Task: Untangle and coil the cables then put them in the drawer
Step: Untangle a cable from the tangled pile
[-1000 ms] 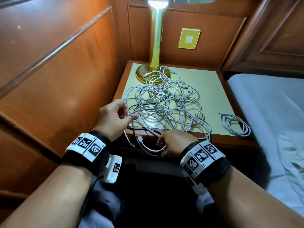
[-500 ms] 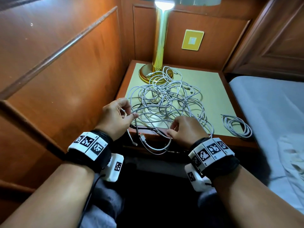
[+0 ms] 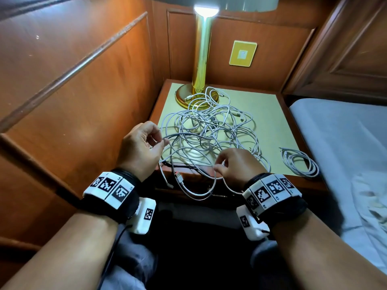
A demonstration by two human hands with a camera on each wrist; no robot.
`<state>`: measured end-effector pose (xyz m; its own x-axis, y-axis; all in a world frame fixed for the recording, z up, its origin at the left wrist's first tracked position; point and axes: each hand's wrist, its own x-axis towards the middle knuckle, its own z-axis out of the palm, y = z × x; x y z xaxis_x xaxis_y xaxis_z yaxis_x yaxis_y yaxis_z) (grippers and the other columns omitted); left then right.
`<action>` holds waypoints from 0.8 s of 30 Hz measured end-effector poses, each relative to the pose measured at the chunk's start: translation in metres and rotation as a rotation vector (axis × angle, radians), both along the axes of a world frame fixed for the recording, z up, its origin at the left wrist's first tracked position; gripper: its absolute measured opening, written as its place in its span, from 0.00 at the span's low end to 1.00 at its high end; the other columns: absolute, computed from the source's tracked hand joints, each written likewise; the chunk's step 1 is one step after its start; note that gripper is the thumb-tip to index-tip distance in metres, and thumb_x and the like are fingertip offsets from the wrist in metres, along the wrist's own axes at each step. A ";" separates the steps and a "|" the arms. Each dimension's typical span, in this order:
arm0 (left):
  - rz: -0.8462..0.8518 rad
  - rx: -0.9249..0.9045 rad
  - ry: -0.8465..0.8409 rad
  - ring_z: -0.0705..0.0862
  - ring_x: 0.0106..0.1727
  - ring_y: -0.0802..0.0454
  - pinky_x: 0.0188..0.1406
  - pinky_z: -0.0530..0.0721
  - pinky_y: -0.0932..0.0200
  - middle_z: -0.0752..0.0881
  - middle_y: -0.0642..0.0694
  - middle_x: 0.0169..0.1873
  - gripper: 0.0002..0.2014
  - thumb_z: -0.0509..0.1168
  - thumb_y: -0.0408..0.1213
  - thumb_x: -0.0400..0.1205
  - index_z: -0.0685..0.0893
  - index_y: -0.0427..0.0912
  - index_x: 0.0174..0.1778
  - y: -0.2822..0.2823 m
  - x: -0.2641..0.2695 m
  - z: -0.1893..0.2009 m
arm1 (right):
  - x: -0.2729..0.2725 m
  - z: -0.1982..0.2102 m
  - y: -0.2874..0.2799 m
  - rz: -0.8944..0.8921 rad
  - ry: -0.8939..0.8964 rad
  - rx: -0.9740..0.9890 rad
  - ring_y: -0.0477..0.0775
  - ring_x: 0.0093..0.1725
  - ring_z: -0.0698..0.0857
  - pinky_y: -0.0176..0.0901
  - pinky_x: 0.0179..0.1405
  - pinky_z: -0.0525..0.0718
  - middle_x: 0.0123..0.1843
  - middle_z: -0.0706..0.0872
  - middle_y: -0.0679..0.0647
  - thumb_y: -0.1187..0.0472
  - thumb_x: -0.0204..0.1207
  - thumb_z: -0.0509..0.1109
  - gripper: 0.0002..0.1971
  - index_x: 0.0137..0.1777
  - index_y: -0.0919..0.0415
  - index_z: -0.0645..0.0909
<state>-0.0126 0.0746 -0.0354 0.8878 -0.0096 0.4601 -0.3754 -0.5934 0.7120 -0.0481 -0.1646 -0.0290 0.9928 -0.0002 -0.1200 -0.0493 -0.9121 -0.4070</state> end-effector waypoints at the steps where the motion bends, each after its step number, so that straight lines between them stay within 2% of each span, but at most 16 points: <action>1: -0.006 0.002 0.002 0.80 0.36 0.54 0.37 0.84 0.57 0.82 0.48 0.36 0.11 0.77 0.34 0.77 0.81 0.44 0.37 0.000 0.001 -0.001 | 0.001 0.002 0.001 0.011 -0.064 0.049 0.50 0.44 0.80 0.37 0.38 0.72 0.41 0.82 0.45 0.54 0.82 0.70 0.05 0.48 0.54 0.83; 3: -0.024 0.016 0.005 0.82 0.39 0.54 0.44 0.87 0.53 0.84 0.48 0.40 0.07 0.77 0.31 0.77 0.85 0.44 0.40 0.001 0.002 -0.003 | 0.001 0.007 0.003 0.047 -0.224 0.207 0.52 0.43 0.80 0.35 0.37 0.71 0.40 0.78 0.43 0.57 0.83 0.67 0.03 0.47 0.54 0.78; 5: -0.046 0.052 0.004 0.83 0.46 0.52 0.53 0.86 0.52 0.84 0.47 0.47 0.07 0.77 0.31 0.76 0.89 0.44 0.47 0.001 0.004 -0.006 | 0.000 0.013 0.004 0.086 -0.371 0.367 0.56 0.44 0.84 0.44 0.40 0.77 0.40 0.81 0.47 0.57 0.82 0.66 0.03 0.46 0.52 0.76; 7: -0.071 0.110 0.004 0.83 0.54 0.46 0.60 0.84 0.49 0.83 0.44 0.53 0.13 0.76 0.36 0.76 0.90 0.44 0.56 -0.001 0.005 -0.009 | -0.004 0.015 0.006 0.122 -0.463 0.468 0.59 0.43 0.85 0.52 0.41 0.82 0.40 0.83 0.52 0.54 0.80 0.64 0.03 0.45 0.51 0.76; 9: -0.112 0.160 -0.003 0.81 0.59 0.41 0.62 0.83 0.43 0.81 0.42 0.57 0.19 0.75 0.43 0.74 0.90 0.47 0.62 -0.004 0.006 -0.010 | -0.008 0.017 0.008 0.158 -0.508 0.529 0.60 0.42 0.85 0.55 0.42 0.83 0.39 0.83 0.55 0.54 0.79 0.64 0.05 0.45 0.53 0.76; 10: -0.144 0.172 -0.003 0.79 0.60 0.41 0.60 0.84 0.41 0.80 0.43 0.59 0.19 0.77 0.44 0.74 0.90 0.50 0.62 -0.006 0.005 -0.010 | -0.009 0.017 0.010 0.171 -0.513 0.564 0.59 0.41 0.86 0.52 0.41 0.83 0.39 0.83 0.57 0.54 0.80 0.64 0.05 0.46 0.55 0.77; 11: -0.183 0.183 0.003 0.78 0.62 0.42 0.58 0.85 0.39 0.79 0.44 0.60 0.18 0.79 0.44 0.74 0.90 0.53 0.61 -0.008 0.003 -0.009 | -0.010 0.018 0.012 0.178 -0.511 0.609 0.57 0.40 0.87 0.46 0.40 0.84 0.39 0.84 0.59 0.56 0.80 0.64 0.06 0.47 0.58 0.77; 13: -0.259 0.213 0.032 0.75 0.66 0.42 0.65 0.82 0.37 0.77 0.45 0.65 0.16 0.81 0.44 0.73 0.90 0.61 0.55 -0.013 -0.002 -0.006 | -0.011 0.018 0.014 0.180 -0.510 0.686 0.51 0.39 0.89 0.37 0.39 0.83 0.41 0.84 0.59 0.58 0.82 0.64 0.08 0.48 0.63 0.77; 15: -0.303 0.243 0.090 0.70 0.72 0.41 0.73 0.74 0.37 0.75 0.46 0.71 0.13 0.81 0.44 0.73 0.90 0.64 0.50 -0.017 -0.006 -0.002 | -0.010 0.019 0.015 0.164 -0.513 0.728 0.48 0.39 0.90 0.43 0.41 0.86 0.41 0.84 0.54 0.58 0.83 0.63 0.07 0.49 0.63 0.76; 17: -0.317 0.250 0.127 0.67 0.76 0.40 0.76 0.70 0.37 0.74 0.48 0.73 0.09 0.81 0.43 0.73 0.91 0.61 0.46 -0.018 -0.006 -0.001 | -0.010 0.019 0.013 0.149 -0.501 0.764 0.48 0.39 0.91 0.49 0.42 0.88 0.39 0.83 0.50 0.58 0.83 0.64 0.07 0.50 0.63 0.76; 18: -0.313 0.249 0.131 0.66 0.76 0.40 0.76 0.70 0.38 0.73 0.48 0.74 0.08 0.81 0.42 0.74 0.91 0.59 0.45 -0.018 -0.005 -0.002 | -0.010 0.020 0.012 0.153 -0.498 0.773 0.48 0.38 0.91 0.50 0.43 0.88 0.39 0.84 0.51 0.58 0.83 0.64 0.07 0.50 0.63 0.76; 21: -0.251 0.257 0.071 0.68 0.69 0.44 0.71 0.70 0.46 0.75 0.47 0.69 0.06 0.80 0.39 0.75 0.89 0.53 0.42 -0.019 -0.004 -0.007 | -0.010 0.019 0.012 0.173 -0.488 0.761 0.54 0.36 0.88 0.50 0.40 0.87 0.37 0.84 0.58 0.56 0.82 0.64 0.05 0.47 0.57 0.76; 22: -0.219 0.265 0.036 0.68 0.66 0.46 0.69 0.69 0.49 0.75 0.47 0.65 0.06 0.79 0.38 0.76 0.89 0.51 0.42 -0.019 -0.002 -0.009 | -0.009 0.018 0.011 0.169 -0.494 0.730 0.58 0.37 0.86 0.52 0.39 0.88 0.37 0.82 0.58 0.55 0.81 0.64 0.05 0.45 0.54 0.76; 24: -0.175 0.277 -0.043 0.73 0.60 0.47 0.65 0.67 0.55 0.79 0.47 0.58 0.06 0.77 0.34 0.77 0.87 0.48 0.44 -0.016 0.004 -0.011 | -0.005 0.015 0.005 0.131 -0.495 0.630 0.62 0.39 0.82 0.63 0.41 0.86 0.38 0.79 0.55 0.51 0.79 0.64 0.06 0.42 0.48 0.74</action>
<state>-0.0082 0.0589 -0.0467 0.8414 -0.2903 0.4557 -0.5151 -0.6859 0.5141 -0.0533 -0.1594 -0.0141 0.9180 0.0411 0.3945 0.3625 -0.4904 -0.7925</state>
